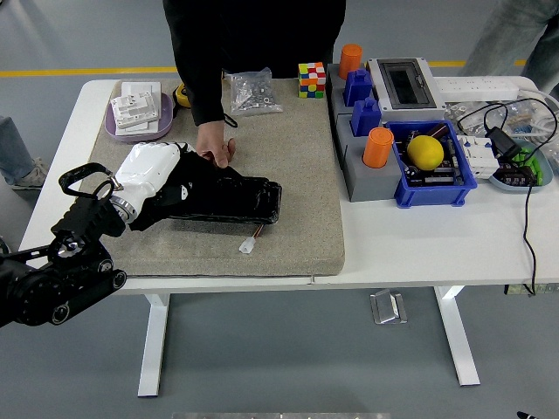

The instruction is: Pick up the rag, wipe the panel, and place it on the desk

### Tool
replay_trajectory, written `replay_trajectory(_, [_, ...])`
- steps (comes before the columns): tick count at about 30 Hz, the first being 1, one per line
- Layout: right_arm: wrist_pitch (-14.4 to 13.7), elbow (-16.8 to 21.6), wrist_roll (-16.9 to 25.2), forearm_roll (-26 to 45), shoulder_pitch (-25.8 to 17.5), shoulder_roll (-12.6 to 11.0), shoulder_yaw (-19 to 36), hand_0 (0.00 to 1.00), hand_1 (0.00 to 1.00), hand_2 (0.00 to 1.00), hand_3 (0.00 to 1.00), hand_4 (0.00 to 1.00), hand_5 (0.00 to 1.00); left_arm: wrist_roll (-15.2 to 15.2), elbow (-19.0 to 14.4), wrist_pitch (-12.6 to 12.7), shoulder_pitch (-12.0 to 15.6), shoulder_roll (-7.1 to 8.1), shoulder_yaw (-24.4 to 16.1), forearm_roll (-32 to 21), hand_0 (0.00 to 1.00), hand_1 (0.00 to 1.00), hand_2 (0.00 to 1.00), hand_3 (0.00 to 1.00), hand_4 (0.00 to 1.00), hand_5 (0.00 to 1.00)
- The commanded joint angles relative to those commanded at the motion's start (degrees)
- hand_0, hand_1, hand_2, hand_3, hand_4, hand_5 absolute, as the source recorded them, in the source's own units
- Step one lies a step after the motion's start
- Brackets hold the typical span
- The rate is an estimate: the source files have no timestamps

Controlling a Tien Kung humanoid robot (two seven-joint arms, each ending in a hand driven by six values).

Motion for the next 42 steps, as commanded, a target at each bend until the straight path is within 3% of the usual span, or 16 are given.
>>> replay_trajectory(22, [0.38,-0.1,0.02,0.22,0.38,-0.79,-0.87,0.781,0.681,0.721,0.662,0.998,0.579,1.16,-1.0,-0.23,-3.06,-5.48,3.75,-0.77,0.224,0.173,0.676,0.678,0.517,0.101])
replay_trajectory(42, [0.55,-0.1,0.05,0.3,0.53,-1.11,-1.44,0.781,0.68,0.721,0.663,0.998,0.58,2.73,-2.7,-0.87,-4.51,-9.15,8.03,-0.66,0.224,0.173,0.677,0.678,0.516,0.102])
